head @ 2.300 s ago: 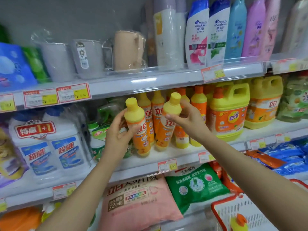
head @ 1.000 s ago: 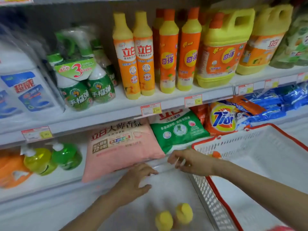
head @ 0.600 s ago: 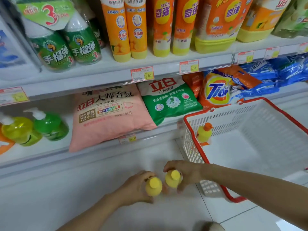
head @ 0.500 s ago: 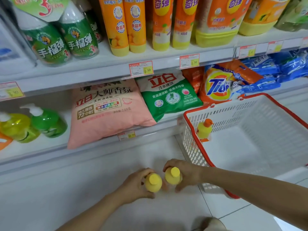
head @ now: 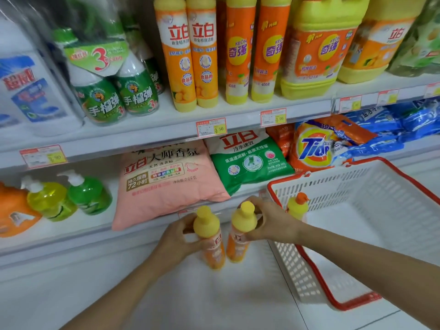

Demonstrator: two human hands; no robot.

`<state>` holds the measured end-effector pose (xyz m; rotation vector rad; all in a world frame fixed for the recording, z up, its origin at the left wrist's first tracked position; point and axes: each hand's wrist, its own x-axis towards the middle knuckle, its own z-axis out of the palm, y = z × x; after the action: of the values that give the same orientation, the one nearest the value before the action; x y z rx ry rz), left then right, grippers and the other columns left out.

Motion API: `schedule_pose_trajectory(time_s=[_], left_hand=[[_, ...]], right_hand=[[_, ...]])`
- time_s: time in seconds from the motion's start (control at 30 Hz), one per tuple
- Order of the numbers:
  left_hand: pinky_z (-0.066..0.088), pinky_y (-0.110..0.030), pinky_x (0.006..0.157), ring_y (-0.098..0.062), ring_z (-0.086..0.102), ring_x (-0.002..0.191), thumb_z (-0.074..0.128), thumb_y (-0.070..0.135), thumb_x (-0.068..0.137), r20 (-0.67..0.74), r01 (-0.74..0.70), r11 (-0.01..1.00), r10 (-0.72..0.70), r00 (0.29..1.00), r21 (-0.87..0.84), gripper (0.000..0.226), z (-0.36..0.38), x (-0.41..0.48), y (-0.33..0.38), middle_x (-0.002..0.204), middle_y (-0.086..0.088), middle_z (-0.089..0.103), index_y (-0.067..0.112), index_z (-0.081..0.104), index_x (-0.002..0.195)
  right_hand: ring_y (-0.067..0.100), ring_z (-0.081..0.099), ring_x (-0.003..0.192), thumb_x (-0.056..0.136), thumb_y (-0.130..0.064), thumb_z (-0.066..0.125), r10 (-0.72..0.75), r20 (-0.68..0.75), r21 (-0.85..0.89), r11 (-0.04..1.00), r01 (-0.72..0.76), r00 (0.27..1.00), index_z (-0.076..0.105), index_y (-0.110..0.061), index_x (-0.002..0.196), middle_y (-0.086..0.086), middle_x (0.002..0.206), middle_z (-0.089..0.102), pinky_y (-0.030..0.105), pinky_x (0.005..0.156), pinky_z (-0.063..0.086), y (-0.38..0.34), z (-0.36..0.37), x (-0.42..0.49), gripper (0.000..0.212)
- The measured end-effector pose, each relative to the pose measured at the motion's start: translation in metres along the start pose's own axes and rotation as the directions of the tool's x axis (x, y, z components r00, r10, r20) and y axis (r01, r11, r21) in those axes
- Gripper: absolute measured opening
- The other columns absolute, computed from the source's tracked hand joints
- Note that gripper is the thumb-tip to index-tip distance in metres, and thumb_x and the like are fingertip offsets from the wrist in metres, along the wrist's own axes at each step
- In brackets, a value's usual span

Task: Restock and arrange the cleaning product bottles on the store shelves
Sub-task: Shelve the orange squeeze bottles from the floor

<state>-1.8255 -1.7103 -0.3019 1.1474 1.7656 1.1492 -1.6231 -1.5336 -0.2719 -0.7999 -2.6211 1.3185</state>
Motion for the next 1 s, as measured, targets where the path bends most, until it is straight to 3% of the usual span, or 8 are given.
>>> schedule_pose_trajectory(time_s=[0.17, 0.23, 0.37, 0.47, 0.6, 0.7, 0.87, 1.0], left_hand=[[0.057, -0.028, 0.083, -0.013, 0.068, 0.104, 0.091, 0.051, 0.048, -0.209, -0.161, 0.977, 0.13, 0.969, -0.137, 0.082, -0.039, 0.002, 0.08, 0.113, 0.01, 0.071, 0.029, 0.057, 0.12], [0.056, -0.022, 0.079, -0.009, 0.068, 0.104, 0.088, 0.038, 0.054, -0.315, -0.275, 0.951, 0.219, 0.923, -0.144, 0.068, -0.054, 0.003, 0.116, 0.111, 0.015, 0.071, 0.035, 0.059, 0.116], [0.058, -0.03, 0.085, -0.014, 0.068, 0.108, 0.088, 0.029, 0.07, -0.416, -0.441, 0.892, 0.367, 0.832, -0.095, 0.058, -0.085, 0.01, 0.179, 0.126, 0.009, 0.064, 0.046, 0.057, 0.115], [0.053, -0.024, 0.094, -0.01, 0.058, 0.121, 0.08, 0.022, 0.078, -0.46, -0.541, 0.84, 0.49, 0.74, 0.024, 0.056, -0.105, 0.022, 0.215, 0.127, 0.013, 0.061, 0.04, 0.053, 0.123], [0.053, -0.016, 0.085, 0.001, 0.061, 0.11, 0.072, 0.014, 0.082, -0.49, -0.605, 0.793, 0.553, 0.674, 0.063, 0.056, -0.118, 0.042, 0.246, 0.122, 0.012, 0.06, 0.018, 0.05, 0.133], [0.054, -0.023, 0.089, -0.005, 0.059, 0.114, 0.07, 0.02, 0.082, -0.485, -0.605, 0.788, 0.577, 0.657, 0.117, 0.06, -0.124, 0.06, 0.252, 0.129, -0.004, 0.055, 0.013, 0.049, 0.137], [0.055, -0.03, 0.094, -0.011, 0.056, 0.121, 0.067, 0.025, 0.085, -0.436, -0.578, 0.798, 0.587, 0.682, 0.171, 0.061, -0.127, 0.083, 0.247, 0.131, -0.003, 0.054, 0.013, 0.047, 0.141], [0.054, -0.044, 0.097, -0.013, 0.053, 0.127, 0.067, 0.026, 0.088, -0.398, -0.56, 0.809, 0.579, 0.712, 0.176, 0.062, -0.13, 0.097, 0.241, 0.137, 0.0, 0.051, 0.019, 0.044, 0.145]], right_hand=[[0.005, 0.064, 0.099, 0.071, -0.013, 0.088, -0.148, -0.153, 0.083, 0.983, 0.162, 0.977, 0.06, -0.019, 0.113, -0.005, 0.105, 0.069, 0.027, 0.083, 0.057, -0.07, -0.061, 0.006, 0.051], [0.003, 0.065, 0.097, 0.074, -0.009, 0.086, -0.214, -0.219, 0.074, 0.969, 0.235, 0.952, 0.061, -0.019, 0.115, -0.007, 0.105, 0.07, 0.024, 0.08, 0.056, -0.098, -0.086, 0.007, 0.049], [0.007, 0.069, 0.093, 0.069, -0.021, 0.085, -0.335, -0.342, 0.115, 0.913, 0.392, 0.878, 0.062, -0.02, 0.117, -0.008, 0.105, 0.072, 0.023, 0.072, 0.055, -0.149, -0.13, 0.013, 0.053], [0.014, 0.068, 0.098, 0.07, -0.027, 0.082, -0.413, -0.448, 0.066, 0.87, 0.489, 0.793, 0.062, -0.022, 0.114, -0.003, 0.107, 0.07, 0.033, 0.077, 0.059, -0.176, -0.154, 0.027, 0.048], [0.026, 0.065, 0.106, 0.077, -0.023, 0.083, -0.462, -0.528, -0.026, 0.847, 0.531, 0.712, 0.059, -0.01, 0.12, 0.012, 0.114, 0.066, 0.047, 0.086, 0.054, -0.19, -0.178, 0.054, 0.051], [0.027, 0.063, 0.105, 0.078, -0.021, 0.083, -0.487, -0.534, -0.079, 0.842, 0.533, 0.691, 0.058, -0.012, 0.115, 0.014, 0.112, 0.063, 0.048, 0.086, 0.054, -0.195, -0.185, 0.072, 0.046], [0.021, 0.063, 0.109, 0.077, -0.044, 0.075, -0.515, -0.514, -0.129, 0.837, 0.532, 0.686, 0.057, -0.027, 0.116, 0.002, 0.113, 0.064, 0.049, 0.088, 0.055, -0.197, -0.192, 0.092, 0.047], [0.013, 0.062, 0.112, 0.085, -0.026, 0.076, -0.543, -0.49, -0.153, 0.824, 0.546, 0.682, 0.053, -0.018, 0.132, -0.001, 0.12, 0.064, 0.038, 0.089, 0.056, -0.2, -0.197, 0.101, 0.052]])
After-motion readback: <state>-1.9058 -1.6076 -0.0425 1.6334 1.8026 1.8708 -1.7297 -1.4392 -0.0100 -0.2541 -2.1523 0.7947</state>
